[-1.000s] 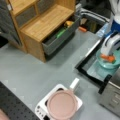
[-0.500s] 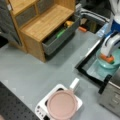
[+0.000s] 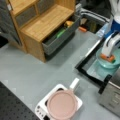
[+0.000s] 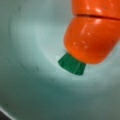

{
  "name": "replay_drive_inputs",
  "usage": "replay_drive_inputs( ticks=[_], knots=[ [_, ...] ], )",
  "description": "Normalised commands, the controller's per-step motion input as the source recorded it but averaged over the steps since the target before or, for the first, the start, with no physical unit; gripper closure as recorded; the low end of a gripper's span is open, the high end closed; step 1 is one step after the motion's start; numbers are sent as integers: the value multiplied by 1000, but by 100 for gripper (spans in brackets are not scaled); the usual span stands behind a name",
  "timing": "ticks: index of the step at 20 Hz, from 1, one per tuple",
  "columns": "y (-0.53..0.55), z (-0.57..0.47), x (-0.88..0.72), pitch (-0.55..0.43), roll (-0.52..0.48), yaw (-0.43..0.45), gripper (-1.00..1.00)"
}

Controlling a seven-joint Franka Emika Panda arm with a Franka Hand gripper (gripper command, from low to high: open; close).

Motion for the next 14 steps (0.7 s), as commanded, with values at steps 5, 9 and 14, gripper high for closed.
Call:
replay_drive_inputs(
  ticks=[5, 9, 14],
  knots=[
    [-186, 151, 139, 39, 84, 340, -100],
    [-244, 201, 210, 94, 93, 221, -100],
    [-247, 230, 328, 150, 28, 196, -100]
  ],
)
